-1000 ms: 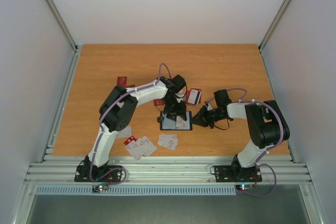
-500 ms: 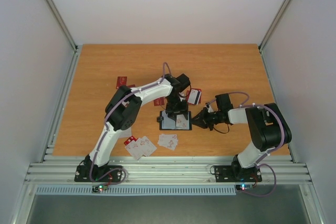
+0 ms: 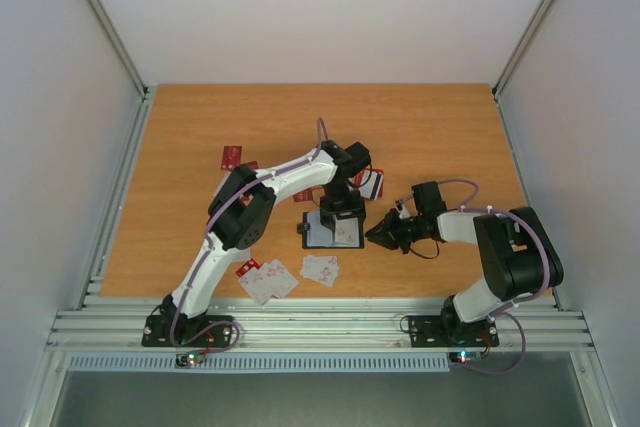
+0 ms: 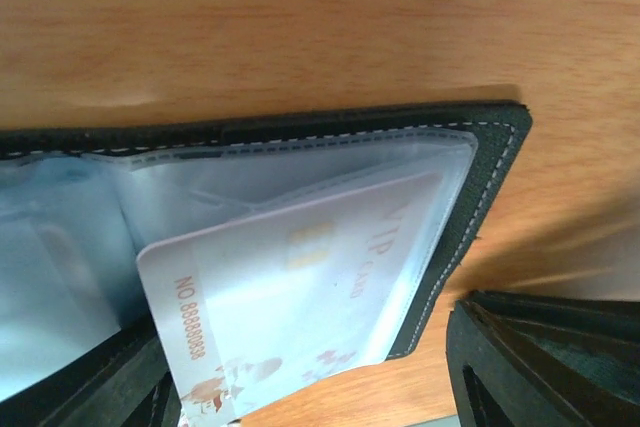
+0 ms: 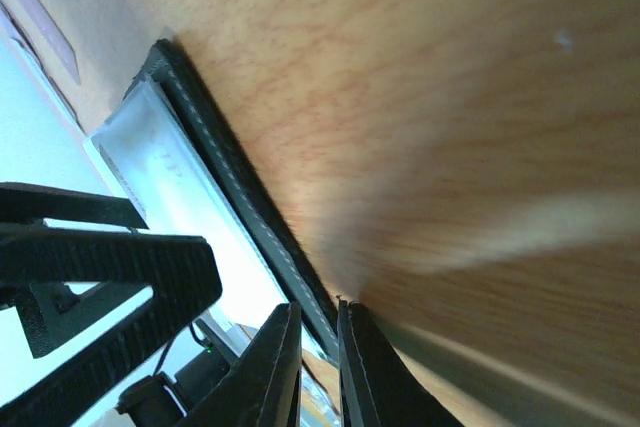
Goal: Put the credit cards into the card holder
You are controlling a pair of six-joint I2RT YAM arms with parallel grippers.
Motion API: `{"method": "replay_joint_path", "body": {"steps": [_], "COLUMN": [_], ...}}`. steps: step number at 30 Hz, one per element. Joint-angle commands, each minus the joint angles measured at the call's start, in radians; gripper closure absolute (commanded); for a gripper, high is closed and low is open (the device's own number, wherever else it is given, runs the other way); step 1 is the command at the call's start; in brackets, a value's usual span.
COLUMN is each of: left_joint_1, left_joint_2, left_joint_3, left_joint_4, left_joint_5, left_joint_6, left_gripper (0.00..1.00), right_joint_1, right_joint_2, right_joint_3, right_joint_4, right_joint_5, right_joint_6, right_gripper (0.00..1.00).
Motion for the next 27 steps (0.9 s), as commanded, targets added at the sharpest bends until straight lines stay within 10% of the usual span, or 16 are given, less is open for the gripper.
{"method": "replay_joint_path", "body": {"steps": [1, 12, 19, 27], "left_joint_1": [-0.005, -0.018, -0.018, -0.018], "left_joint_2": [0.061, 0.079, 0.122, 0.057], "left_joint_3": [0.038, 0.061, 0.147, 0.119], "left_joint_4": [-0.139, -0.072, -0.034, -0.046], "left_joint_5": [-0.068, -0.035, -0.025, -0.045], "left_joint_6": [-0.095, -0.208, -0.035, 0.069], "left_gripper": [0.3, 0.38, 0.52, 0.28], "right_joint_1": [0.005, 0.035, 0.049, 0.047], "right_joint_2": [-0.041, -0.086, -0.145, -0.24], "right_joint_3": [-0.013, -0.021, -0.002, 0.107], "right_joint_4": [-0.081, -0.123, -0.23, -0.475], "right_joint_5": [0.048, 0.087, 0.125, 0.217], "right_joint_6": [0.005, 0.02, -0.01, -0.148], "right_gripper": [0.87, 0.88, 0.88, 0.87]}}
